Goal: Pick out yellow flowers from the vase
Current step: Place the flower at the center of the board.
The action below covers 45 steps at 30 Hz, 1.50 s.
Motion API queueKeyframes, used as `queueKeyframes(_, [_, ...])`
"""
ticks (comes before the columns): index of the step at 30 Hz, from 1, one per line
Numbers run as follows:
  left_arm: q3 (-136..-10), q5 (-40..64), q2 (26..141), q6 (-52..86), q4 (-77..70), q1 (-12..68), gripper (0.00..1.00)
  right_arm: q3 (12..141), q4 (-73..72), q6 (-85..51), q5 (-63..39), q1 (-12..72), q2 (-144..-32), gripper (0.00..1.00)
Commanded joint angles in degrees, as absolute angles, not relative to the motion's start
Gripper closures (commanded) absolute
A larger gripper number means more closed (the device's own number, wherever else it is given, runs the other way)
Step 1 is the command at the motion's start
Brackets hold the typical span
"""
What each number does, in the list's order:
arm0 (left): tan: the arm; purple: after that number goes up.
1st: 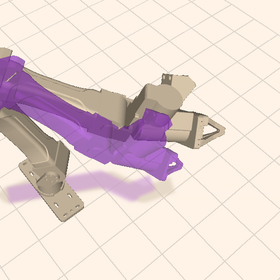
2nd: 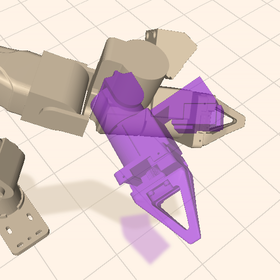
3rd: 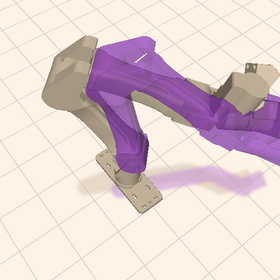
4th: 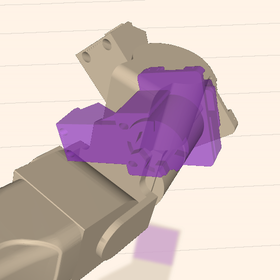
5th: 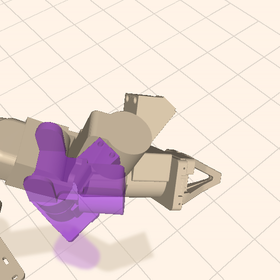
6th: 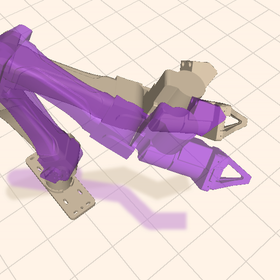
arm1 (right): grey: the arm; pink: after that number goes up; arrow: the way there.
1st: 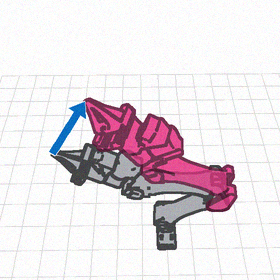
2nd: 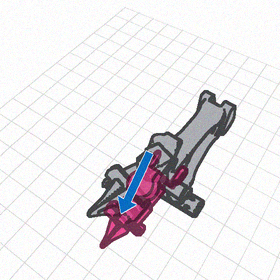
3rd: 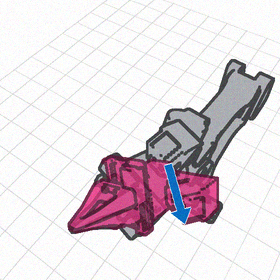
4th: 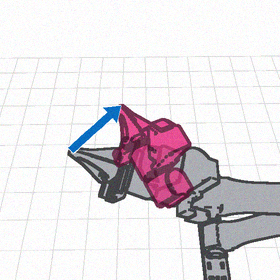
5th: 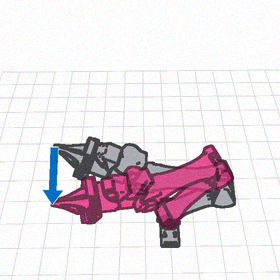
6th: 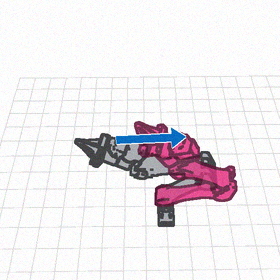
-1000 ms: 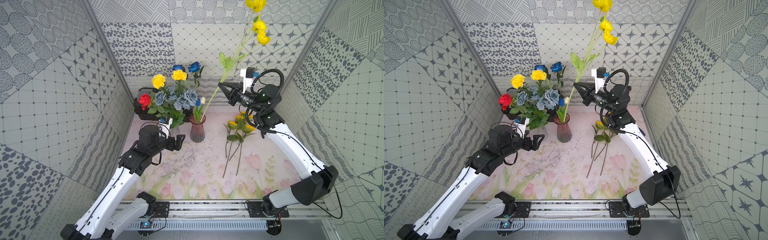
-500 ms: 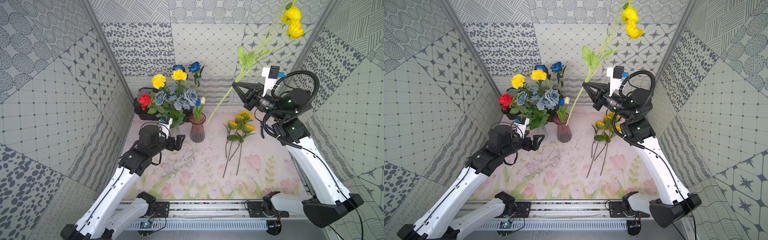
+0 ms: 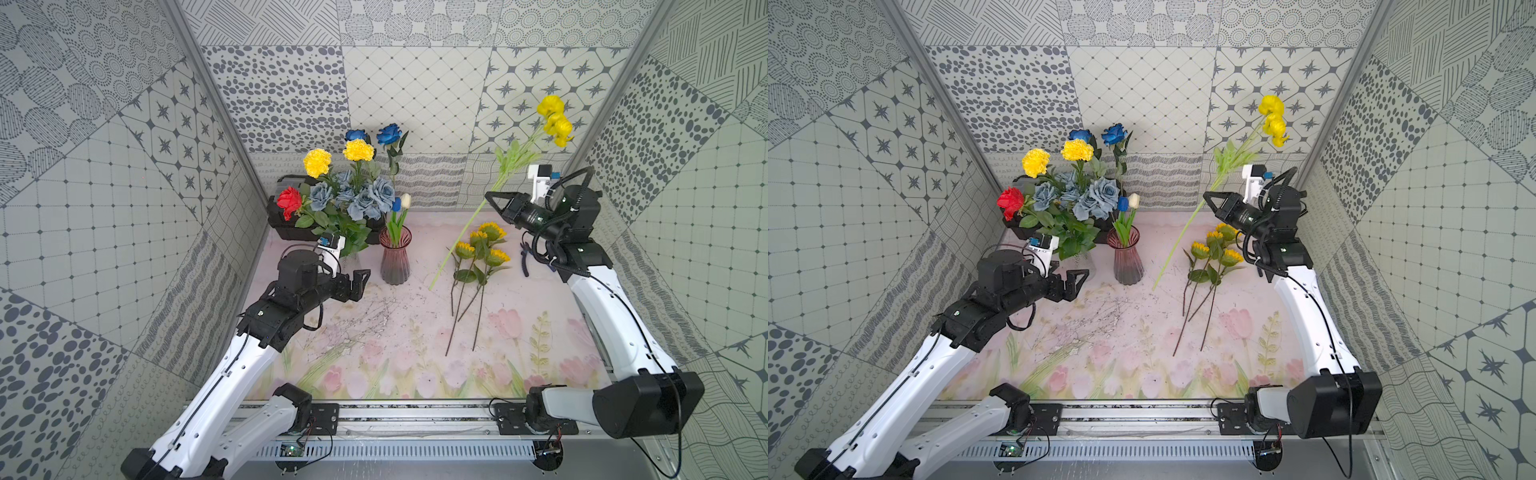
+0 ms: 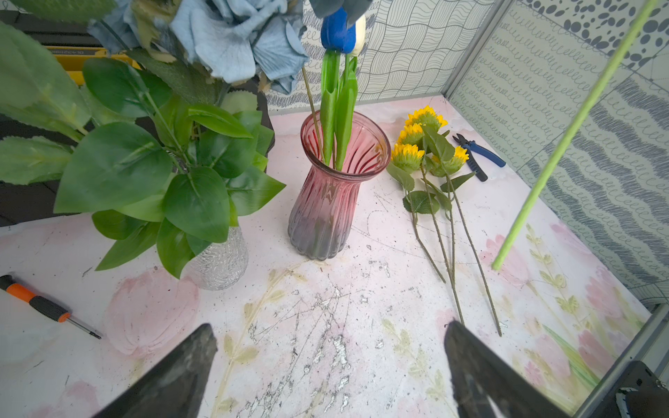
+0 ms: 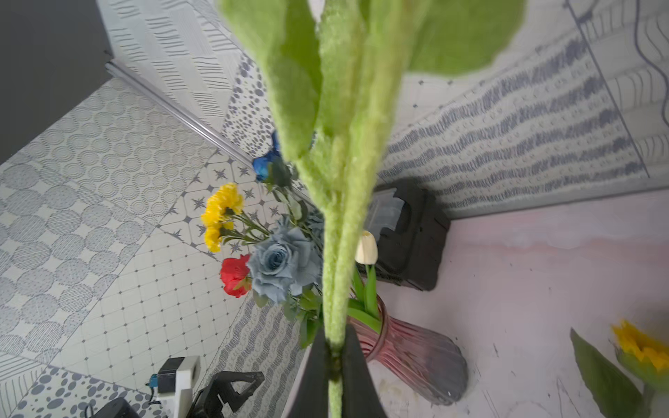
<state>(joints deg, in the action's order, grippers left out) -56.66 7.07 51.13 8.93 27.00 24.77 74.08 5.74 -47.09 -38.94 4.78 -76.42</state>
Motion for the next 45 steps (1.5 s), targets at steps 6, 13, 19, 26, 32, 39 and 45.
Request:
queueKeyframes(6, [-56.5,7.2,51.3,9.0,26.2,24.7,0.02,66.2,8.6,-48.0,-40.4,4.9,-84.8,1.0])
queueKeyframes(13, [-56.4,7.0,51.1,8.9,26.1,24.7,0.02,65.7,11.9,-41.8,-35.7,5.2,-93.8,1.0])
queueKeyframes(19, [-56.5,6.9,51.1,8.8,26.2,24.7,0.01,70.4,16.6,-37.0,-34.3,6.0,-103.0,1.0])
queueKeyframes(26, [-56.5,6.9,51.2,8.9,26.2,24.7,0.02,74.0,20.8,-33.7,-31.1,7.0,-109.1,1.0])
queueKeyframes(32, [-56.5,6.7,51.3,8.7,26.1,24.7,0.02,75.1,21.6,-33.0,-30.5,7.1,-111.2,1.0])
queueKeyframes(39, [-56.4,6.7,51.5,8.7,26.2,24.7,0.02,74.5,20.8,-33.5,-30.2,7.1,-110.9,0.91])
queueKeyframes(45, [-56.4,6.7,51.5,8.7,26.1,24.7,0.02,74.5,20.7,-33.2,-30.1,7.1,-109.5,0.64])
